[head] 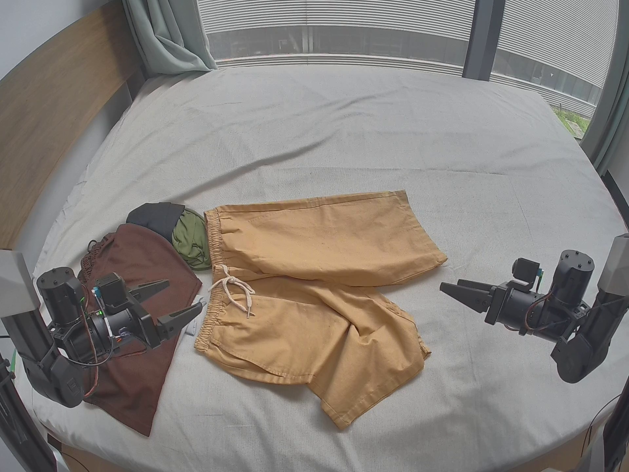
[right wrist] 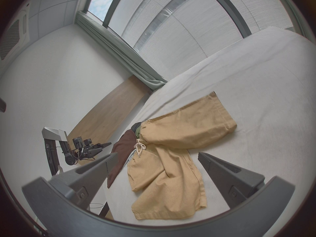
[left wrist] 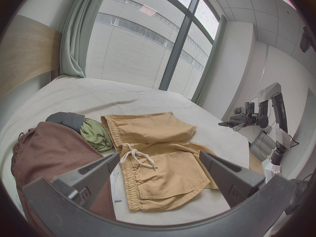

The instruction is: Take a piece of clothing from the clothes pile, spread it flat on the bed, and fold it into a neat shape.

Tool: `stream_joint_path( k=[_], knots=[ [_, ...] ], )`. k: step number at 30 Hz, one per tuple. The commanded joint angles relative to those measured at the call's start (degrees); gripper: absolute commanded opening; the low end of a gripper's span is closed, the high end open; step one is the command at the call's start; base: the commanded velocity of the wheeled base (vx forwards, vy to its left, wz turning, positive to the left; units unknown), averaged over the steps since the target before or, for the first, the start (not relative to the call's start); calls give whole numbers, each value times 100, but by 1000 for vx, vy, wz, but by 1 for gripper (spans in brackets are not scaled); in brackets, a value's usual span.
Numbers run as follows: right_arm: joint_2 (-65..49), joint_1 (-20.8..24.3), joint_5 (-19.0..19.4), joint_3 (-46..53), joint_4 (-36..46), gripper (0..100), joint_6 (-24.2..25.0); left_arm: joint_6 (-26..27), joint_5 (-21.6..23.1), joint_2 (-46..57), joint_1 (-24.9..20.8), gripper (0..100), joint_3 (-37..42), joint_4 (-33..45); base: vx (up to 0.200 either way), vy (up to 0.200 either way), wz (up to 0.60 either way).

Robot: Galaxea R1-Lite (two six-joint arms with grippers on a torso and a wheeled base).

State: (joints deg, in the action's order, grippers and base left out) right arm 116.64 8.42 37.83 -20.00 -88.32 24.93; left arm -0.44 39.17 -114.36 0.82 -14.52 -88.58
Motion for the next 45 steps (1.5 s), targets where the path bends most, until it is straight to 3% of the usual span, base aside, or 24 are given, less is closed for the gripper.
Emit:
stream_joint_path(
  k=[1, 30, 45],
  knots=[
    [456, -60, -3, 41, -1, 100, 12, 0, 3, -104, -11, 100, 2, -2, 0, 0, 0],
    [1792, -7, -21, 515, -19, 100, -23, -35, 3, -130, -29, 100, 46, -2, 0, 0, 0],
    [2319, 327, -21, 287, -27, 100, 135, -44, 3, -113, -29, 100, 46, -2, 0, 0, 0]
  ],
)
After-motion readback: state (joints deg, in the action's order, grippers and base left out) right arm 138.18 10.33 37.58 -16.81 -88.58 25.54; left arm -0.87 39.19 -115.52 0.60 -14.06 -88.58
